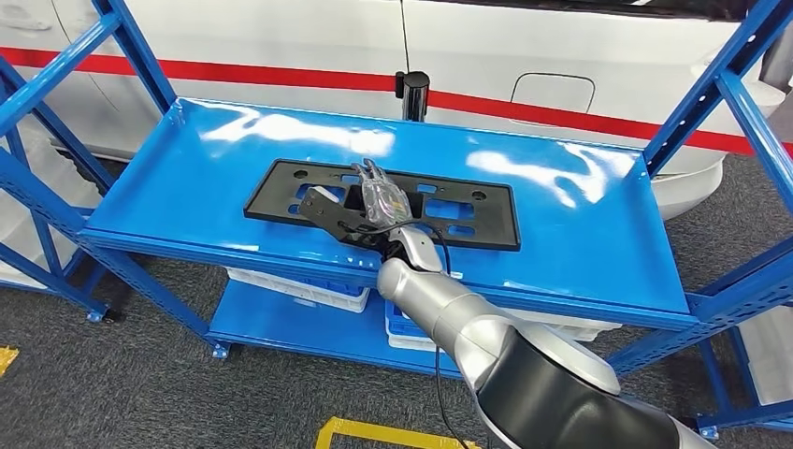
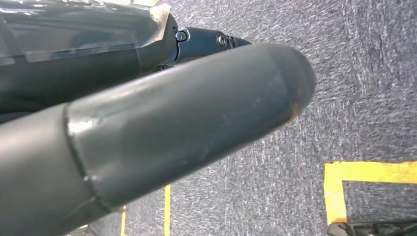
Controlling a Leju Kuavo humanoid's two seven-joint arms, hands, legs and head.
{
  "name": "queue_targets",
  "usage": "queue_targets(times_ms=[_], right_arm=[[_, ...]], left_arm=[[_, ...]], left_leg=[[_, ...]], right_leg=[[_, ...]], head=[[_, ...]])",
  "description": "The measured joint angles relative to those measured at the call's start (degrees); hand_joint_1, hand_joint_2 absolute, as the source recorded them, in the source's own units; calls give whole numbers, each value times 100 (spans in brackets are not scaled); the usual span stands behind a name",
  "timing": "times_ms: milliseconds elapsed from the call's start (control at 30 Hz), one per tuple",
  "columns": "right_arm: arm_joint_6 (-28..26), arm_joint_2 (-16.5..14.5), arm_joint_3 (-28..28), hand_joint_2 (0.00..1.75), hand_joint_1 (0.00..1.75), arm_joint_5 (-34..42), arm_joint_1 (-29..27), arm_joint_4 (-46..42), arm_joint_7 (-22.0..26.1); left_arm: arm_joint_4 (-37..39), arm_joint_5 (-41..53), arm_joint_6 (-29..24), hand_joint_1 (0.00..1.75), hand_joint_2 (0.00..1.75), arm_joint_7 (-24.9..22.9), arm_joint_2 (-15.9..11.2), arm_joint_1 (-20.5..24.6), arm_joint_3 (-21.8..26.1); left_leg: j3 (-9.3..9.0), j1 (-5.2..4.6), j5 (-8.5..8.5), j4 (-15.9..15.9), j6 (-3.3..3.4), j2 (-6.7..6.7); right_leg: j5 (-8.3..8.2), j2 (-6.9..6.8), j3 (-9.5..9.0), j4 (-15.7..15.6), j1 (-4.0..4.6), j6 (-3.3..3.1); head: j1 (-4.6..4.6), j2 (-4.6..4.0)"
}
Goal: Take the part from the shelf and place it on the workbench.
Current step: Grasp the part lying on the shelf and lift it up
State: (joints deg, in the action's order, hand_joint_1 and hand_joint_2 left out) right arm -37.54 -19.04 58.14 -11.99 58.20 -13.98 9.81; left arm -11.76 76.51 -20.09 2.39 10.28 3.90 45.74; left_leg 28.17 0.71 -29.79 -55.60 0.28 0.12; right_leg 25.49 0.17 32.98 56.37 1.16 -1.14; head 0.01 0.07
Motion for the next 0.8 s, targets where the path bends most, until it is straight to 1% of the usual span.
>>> queue_targets(times_ms=[33, 133, 333, 667, 800], right_arm=[[-5, 2, -22, 0, 0, -6, -6, 1, 18], [-90, 3, -74, 0, 0, -171, -4, 1, 28], [-208, 3, -167, 0, 0, -928, -3, 1, -298], [-226, 2, -290, 0, 0, -1056, -8, 0, -327], [-226, -15, -372, 0, 0, -1431, -20, -12, -366]], left_arm=[[0, 11, -4, 0, 0, -11, -3, -3, -10], [0, 158, -66, 0, 0, -78, -7, -8, -72], [0, 592, -191, 0, 0, -286, -22, -28, -325], [0, 631, -205, 0, 0, -372, -25, -66, -522], [0, 684, -222, 0, 0, -474, -23, -75, -551]], left_leg=[[-5, 2, 2, 5, 0, 1], [-43, 6, 6, 37, -5, 3], [-104, 6, 19, 71, -21, 7], [-129, 7, 29, 99, -31, 21], [-132, 7, 29, 102, -31, 29]], right_leg=[[1, 1, -2, 0, 1, -1], [1, 3, -24, -4, 2, -2], [1, 9, -62, -5, 1, -4], [0, 22, -71, -5, 1, -5], [0, 28, -71, -4, 1, -5]], head=[[0, 0], [0, 0], [-1, 0], [-1, 0], [-1, 0]])
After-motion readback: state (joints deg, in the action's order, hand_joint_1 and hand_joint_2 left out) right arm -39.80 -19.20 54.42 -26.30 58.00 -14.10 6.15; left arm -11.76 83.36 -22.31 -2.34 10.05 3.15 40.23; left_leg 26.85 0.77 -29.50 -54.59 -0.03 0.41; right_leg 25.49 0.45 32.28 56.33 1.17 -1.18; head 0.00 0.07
